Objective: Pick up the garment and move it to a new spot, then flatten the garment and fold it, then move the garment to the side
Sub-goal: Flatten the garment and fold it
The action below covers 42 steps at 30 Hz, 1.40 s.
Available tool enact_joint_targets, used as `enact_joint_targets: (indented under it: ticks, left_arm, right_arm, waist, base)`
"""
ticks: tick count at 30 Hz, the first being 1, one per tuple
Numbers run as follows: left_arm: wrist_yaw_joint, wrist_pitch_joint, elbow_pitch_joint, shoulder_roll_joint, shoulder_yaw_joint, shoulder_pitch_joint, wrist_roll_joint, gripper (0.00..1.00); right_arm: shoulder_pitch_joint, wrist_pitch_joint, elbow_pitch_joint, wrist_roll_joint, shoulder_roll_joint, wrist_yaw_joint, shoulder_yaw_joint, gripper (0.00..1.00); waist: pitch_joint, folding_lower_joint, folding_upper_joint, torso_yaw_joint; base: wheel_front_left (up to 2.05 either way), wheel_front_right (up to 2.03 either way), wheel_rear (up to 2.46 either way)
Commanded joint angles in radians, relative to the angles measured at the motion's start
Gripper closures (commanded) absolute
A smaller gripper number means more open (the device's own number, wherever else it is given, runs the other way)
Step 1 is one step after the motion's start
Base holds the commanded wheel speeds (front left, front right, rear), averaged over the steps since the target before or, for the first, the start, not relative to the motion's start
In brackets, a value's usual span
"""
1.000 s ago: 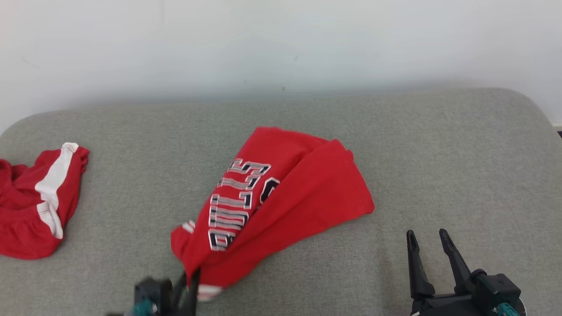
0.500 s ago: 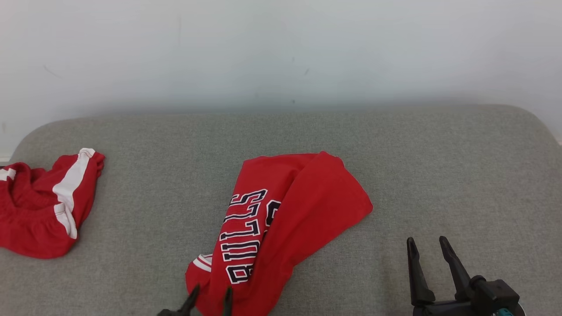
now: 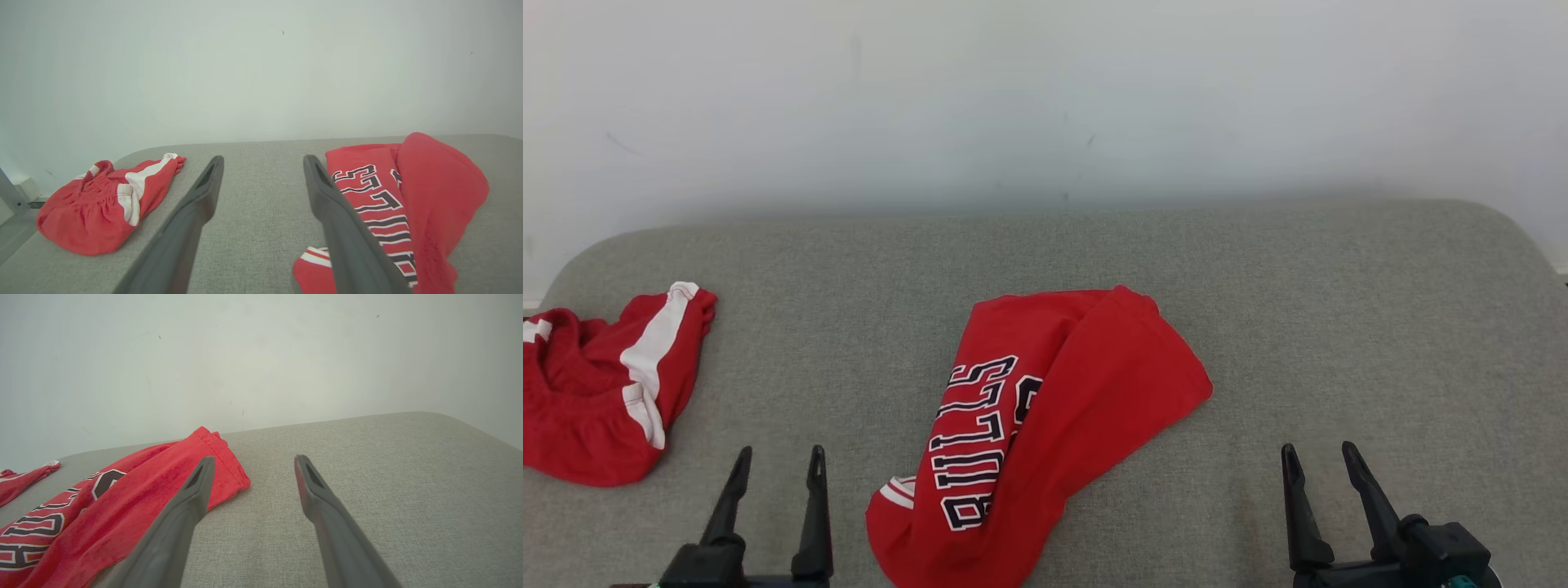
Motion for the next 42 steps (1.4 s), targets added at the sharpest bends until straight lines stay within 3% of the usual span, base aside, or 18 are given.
enact_joint_targets:
  ticks: [1, 6, 10, 15, 26, 35, 42]
  left_arm:
    - [0.009, -0.009, -0.019, 0.011, 0.024, 0.018, 0.018, 0.0]
    - [-0.012, -0.01, -0.075, 0.025, 0.102, 0.064, 0.046, 0.0]
    - [-0.065, -0.011, -0.089, 0.015, 0.156, 0.109, 0.072, 0.0]
    - [-0.14, -0.011, -0.084, -0.02, 0.228, 0.142, 0.093, 0.0]
    - [-0.247, -0.011, -0.024, -0.114, 0.382, 0.168, 0.19, 0.0]
    - [-0.294, -0.011, 0.001, -0.175, 0.444, 0.176, 0.244, 0.0]
    - [-0.319, -0.011, 0.008, -0.203, 0.463, 0.156, 0.274, 0.0]
  right_arm:
    - [0.007, 0.0, -0.002, -0.011, 0.002, -0.002, -0.003, 0.0]
    - [0.009, 0.0, -0.001, -0.013, 0.002, -0.002, -0.011, 0.0]
    - [0.01, 0.0, 0.006, -0.016, 0.002, -0.002, -0.018, 0.0]
    - [0.011, 0.0, 0.011, -0.017, 0.002, -0.002, -0.025, 0.0]
    - [-0.004, 0.0, 0.039, -0.031, 0.002, -0.002, -0.034, 0.0]
    - [-0.036, 0.0, 0.097, -0.05, 0.002, -0.002, -0.015, 0.0]
    - [-0.199, 0.028, 0.276, -0.061, -0.056, -0.002, 0.061, 0.0]
  waist:
    - [0.001, 0.0, 0.0, -0.005]
    - [0.003, 0.0, 0.0, -0.016]
    - [0.006, 0.0, 0.0, -0.02]
    - [0.008, 0.0, 0.0, -0.016]
    - [0.003, 0.0, 0.0, 0.008]
    - [-0.002, 0.0, 0.0, 0.026]
    - [0.003, 0.0, 0.0, 0.038]
  base:
    - [0.0, 0.0, 0.0]
    - [0.0, 0.0, 0.0]
    - [0.0, 0.0, 0.0]
    - [0.0, 0.0, 0.0]
    - [0.0, 0.0, 0.0]
    - [0.0, 0.0, 0.0]
    - [0.0, 0.0, 0.0]
